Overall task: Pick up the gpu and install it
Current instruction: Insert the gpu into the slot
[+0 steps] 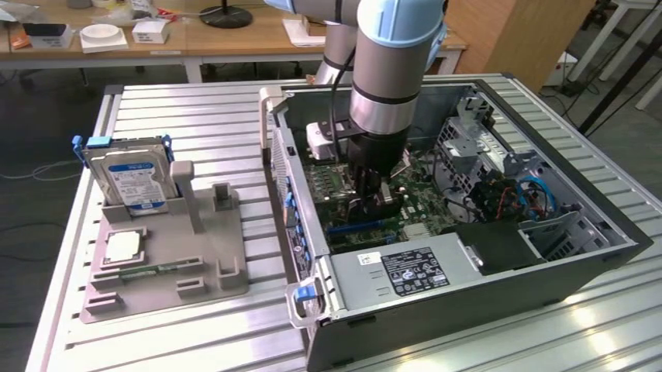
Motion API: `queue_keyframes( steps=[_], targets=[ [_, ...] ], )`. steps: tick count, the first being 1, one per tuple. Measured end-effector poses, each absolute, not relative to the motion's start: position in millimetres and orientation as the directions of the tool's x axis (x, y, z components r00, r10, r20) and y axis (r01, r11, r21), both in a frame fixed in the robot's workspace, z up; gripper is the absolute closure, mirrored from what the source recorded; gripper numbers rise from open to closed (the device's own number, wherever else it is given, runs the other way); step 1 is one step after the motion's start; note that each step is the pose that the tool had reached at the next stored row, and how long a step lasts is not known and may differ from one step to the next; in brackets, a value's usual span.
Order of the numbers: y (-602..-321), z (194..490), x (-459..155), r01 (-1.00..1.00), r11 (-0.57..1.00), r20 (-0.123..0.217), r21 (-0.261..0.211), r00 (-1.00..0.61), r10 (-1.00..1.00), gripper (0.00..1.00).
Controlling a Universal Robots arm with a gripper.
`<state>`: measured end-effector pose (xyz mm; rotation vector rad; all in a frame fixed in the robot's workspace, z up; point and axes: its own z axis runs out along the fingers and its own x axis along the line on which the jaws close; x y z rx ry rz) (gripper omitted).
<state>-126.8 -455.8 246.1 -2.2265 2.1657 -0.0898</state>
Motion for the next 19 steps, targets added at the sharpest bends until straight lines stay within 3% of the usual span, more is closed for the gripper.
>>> queue_keyframes(
  steps=[19],
  targets=[
    [-455.8,243.8,-127.7,-0.997,-0.028,0.013,-0.067,0.027,-1.000,0.73]
  ],
)
